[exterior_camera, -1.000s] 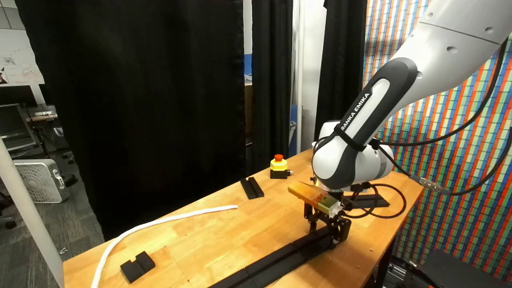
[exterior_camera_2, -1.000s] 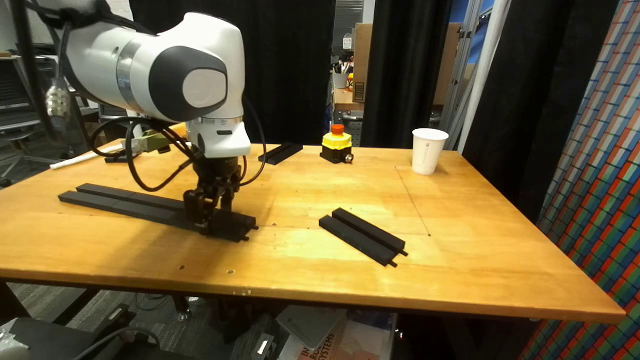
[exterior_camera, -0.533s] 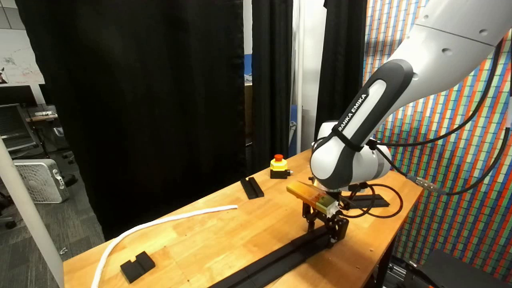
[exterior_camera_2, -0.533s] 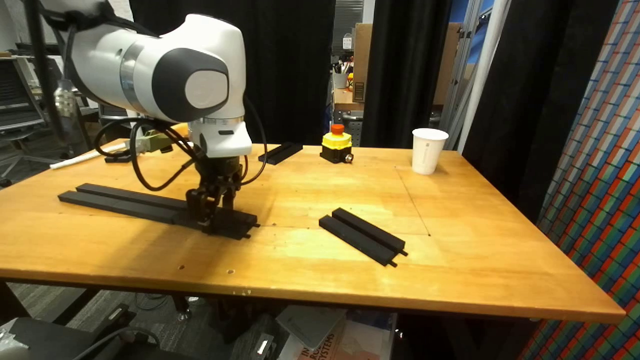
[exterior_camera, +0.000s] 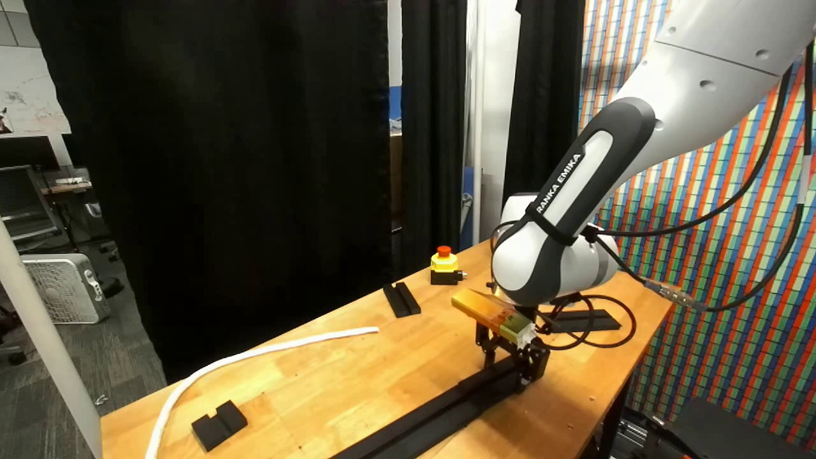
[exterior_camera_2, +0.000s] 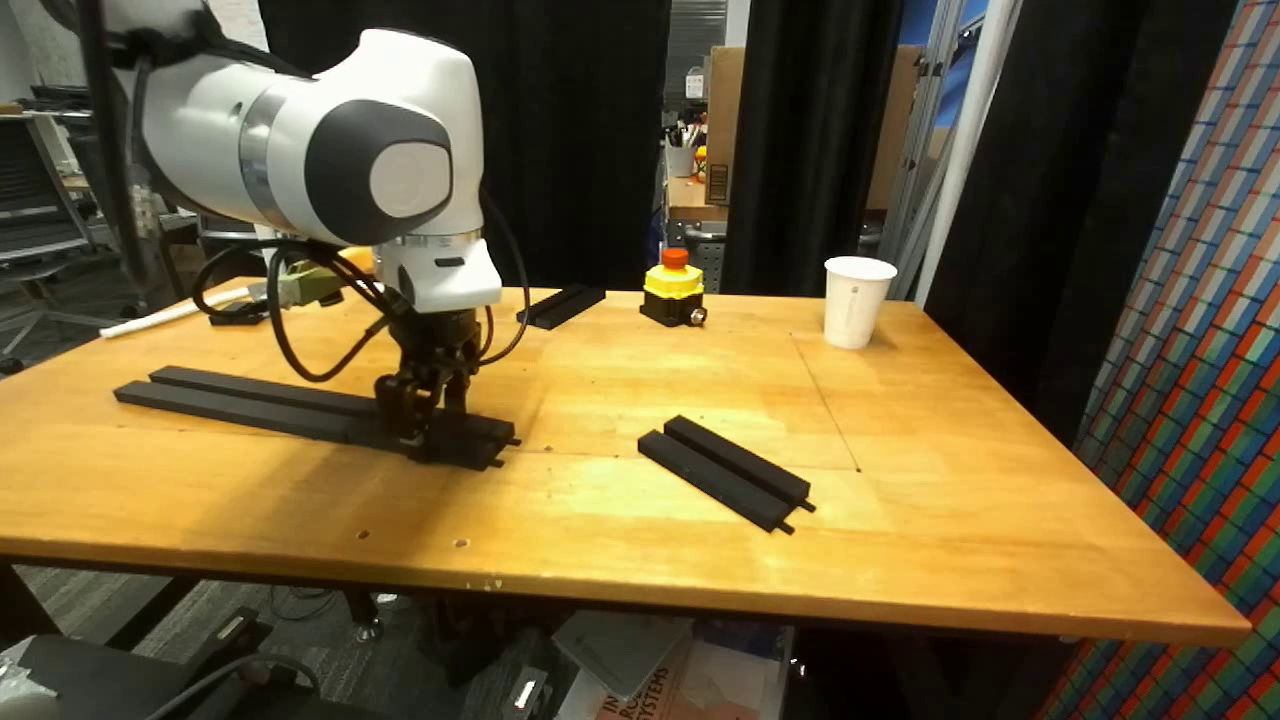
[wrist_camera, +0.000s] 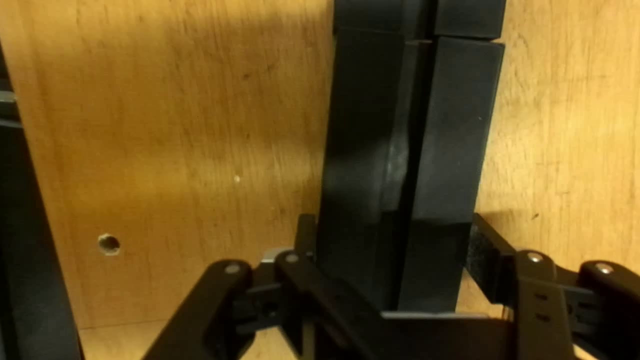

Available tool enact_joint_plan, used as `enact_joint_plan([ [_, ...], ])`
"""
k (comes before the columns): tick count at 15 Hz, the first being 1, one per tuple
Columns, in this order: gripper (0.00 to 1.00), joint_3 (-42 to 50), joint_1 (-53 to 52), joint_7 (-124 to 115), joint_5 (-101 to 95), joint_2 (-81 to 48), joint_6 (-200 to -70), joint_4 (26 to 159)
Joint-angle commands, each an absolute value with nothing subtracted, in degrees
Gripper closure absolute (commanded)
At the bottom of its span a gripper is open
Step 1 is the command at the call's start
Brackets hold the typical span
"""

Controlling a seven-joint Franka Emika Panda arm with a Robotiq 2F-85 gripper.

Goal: Join the four pieces of the black objects together

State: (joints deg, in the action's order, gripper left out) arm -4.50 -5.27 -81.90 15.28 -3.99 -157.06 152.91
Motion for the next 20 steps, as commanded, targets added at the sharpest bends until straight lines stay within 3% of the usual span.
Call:
enact_joint_plan([
  [1, 0.53, -4.53, -6.18, -82.23, 13.03, -5.97, -159.52, 151.97],
  [18, 0.53, -4.97, -7.95, -83.24, 13.79, -8.48, -162.37, 150.09],
  [19, 0.09, -5.09, -7.92, -83.09, 14.36, -8.46, -162.37, 150.01],
  [20, 0.06, -5.19, -7.88, -82.63, 14.51, -8.53, -162.12, 149.85],
])
